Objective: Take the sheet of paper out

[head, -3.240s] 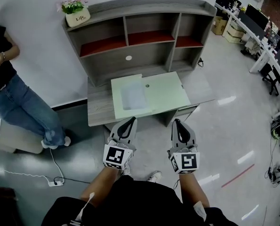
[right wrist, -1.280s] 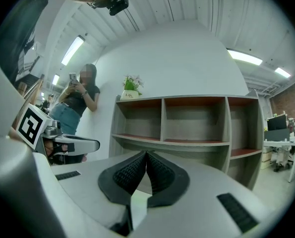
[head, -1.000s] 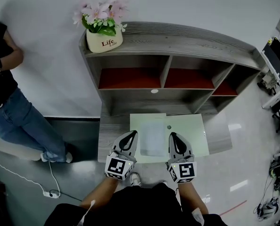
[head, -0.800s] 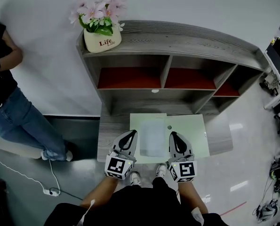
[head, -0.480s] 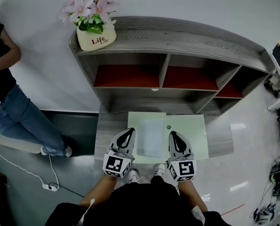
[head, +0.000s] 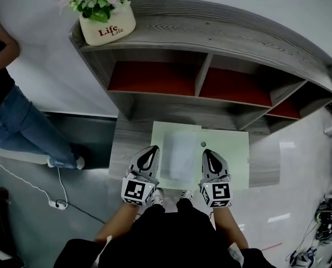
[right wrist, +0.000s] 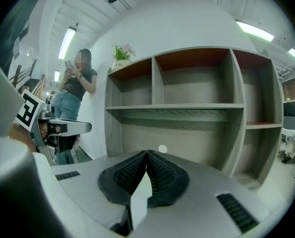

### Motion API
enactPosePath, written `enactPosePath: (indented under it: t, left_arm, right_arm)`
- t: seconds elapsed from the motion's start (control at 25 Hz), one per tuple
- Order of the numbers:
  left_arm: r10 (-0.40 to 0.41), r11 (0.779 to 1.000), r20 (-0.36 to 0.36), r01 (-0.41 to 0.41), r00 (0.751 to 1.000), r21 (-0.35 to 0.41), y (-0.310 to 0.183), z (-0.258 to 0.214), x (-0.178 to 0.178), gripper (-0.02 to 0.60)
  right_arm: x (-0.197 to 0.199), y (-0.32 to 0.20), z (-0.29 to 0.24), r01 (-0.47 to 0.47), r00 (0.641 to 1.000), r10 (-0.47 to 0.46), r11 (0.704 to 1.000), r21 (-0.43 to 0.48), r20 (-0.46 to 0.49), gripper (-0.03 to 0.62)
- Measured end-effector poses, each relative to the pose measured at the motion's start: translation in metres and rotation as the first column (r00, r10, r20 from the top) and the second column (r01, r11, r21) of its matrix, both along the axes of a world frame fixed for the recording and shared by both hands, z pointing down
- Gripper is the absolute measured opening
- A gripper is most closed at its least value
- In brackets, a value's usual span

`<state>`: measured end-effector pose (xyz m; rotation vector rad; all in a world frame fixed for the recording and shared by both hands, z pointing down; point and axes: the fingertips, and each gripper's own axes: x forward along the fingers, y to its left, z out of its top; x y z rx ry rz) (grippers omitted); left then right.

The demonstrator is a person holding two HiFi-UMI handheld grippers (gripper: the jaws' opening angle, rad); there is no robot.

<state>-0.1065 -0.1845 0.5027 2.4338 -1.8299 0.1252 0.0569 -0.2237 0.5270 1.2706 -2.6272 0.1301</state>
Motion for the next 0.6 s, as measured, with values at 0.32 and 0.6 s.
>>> enactPosePath:
  t: [0.32,0.6]
  left_arm:
    - [-0.044,0.998,-0.001,0.044,0.999,-0.044,-0.004,0.029,-0.005,0.006]
    - [-0.051,0.995,0.003,0.051,0.999,-0.087,-0.003,0.049,-0.002,0.006]
  right_arm:
    - [-0.005,-0.007,0.052,0.038,0.999,-0.042,0.995,-0.091,-0.034,0.023]
    - [0.0,-0.003,0.096,0.049,0.996,-0.061,0.983,-0.174,-0.06,0.024]
